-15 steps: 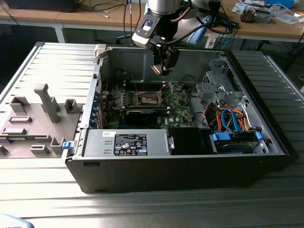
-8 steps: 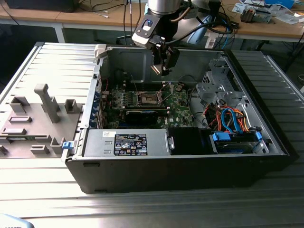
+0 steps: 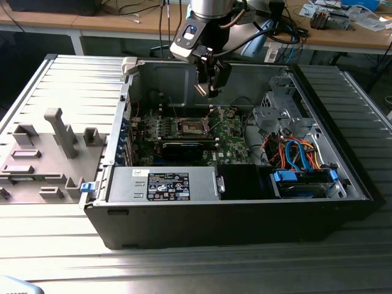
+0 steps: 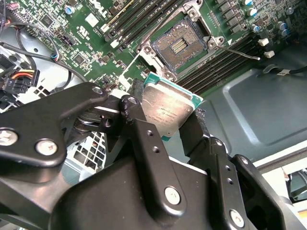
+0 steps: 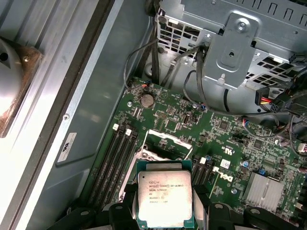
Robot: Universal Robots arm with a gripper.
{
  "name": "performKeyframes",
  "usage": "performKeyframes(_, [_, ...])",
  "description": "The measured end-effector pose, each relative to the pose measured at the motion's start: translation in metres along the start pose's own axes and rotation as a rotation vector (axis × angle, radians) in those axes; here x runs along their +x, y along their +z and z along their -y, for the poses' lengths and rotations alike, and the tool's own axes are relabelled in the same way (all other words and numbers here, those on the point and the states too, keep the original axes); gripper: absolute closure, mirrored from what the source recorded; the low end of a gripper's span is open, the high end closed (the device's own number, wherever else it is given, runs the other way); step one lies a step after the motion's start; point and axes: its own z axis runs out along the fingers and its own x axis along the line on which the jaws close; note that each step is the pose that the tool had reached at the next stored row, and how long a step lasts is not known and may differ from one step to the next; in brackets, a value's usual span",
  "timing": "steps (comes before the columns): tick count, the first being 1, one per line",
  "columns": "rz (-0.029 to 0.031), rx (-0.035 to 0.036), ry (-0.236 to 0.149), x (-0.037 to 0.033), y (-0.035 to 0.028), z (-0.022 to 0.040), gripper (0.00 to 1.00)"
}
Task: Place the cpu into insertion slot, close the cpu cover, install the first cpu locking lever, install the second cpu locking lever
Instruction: 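Place the cpu into insertion slot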
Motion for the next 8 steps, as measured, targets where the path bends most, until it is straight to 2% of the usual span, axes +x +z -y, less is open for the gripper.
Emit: performKeyframes(8, [0.0003, -0.0001, 0.003, 0.0, 0.0, 0.0, 0.45])
